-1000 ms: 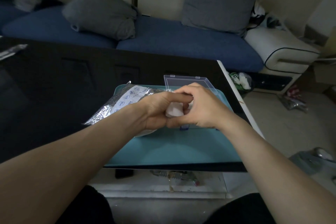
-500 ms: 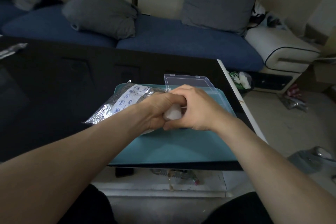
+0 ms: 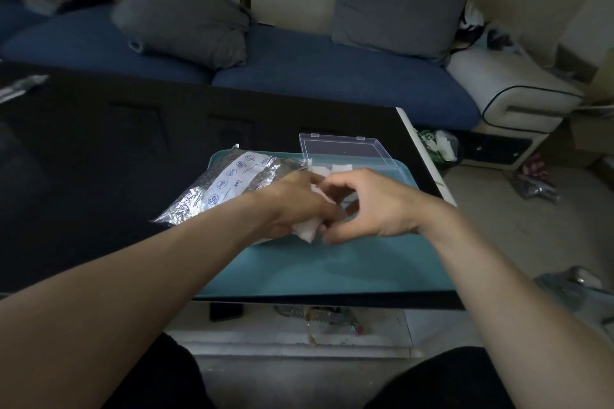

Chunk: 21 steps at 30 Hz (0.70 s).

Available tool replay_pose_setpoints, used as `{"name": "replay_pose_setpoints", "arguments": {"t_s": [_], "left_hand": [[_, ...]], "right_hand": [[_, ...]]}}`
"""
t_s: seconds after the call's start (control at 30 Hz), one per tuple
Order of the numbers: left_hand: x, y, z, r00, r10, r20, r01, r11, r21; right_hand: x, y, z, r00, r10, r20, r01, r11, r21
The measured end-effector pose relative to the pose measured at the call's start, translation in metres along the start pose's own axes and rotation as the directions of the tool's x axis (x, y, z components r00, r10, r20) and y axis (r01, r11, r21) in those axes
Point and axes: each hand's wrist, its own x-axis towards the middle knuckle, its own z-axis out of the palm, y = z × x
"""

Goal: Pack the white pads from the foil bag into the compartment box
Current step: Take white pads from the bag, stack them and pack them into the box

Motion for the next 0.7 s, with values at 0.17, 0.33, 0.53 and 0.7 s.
{"name": "replay_pose_setpoints", "arguments": {"t_s": [0.17,0.33,0.53,0.7], "left_hand": [[-0.006,-0.002,0.002,0.981,0.045,0.189,-0.127,0.883,0.451],[-0.002,-0.005,0.004,0.979,0.038,0.201,-0.117,0.910,0.397],[0.011,-0.010,0.004,0.957,0.275,0.091,-0.275,0.762,0.586],[0.031,-0.016,0.007,0.849,0.499,0.173,-0.397,0.388,0.832]], "right_hand": [[-0.001,0.020,-0.003,0.987,0.001,0.159,-0.040,0.970,0.239],[-0.002,0.034,-0.005,0.982,-0.024,0.190,-0.046,0.932,0.359],[0.003,0.067,-0.023,0.904,0.188,-0.384,-0.026,0.921,0.389],[0.015,0.106,-0.033,0.654,0.244,-0.716,-0.114,0.968,0.225]]}}
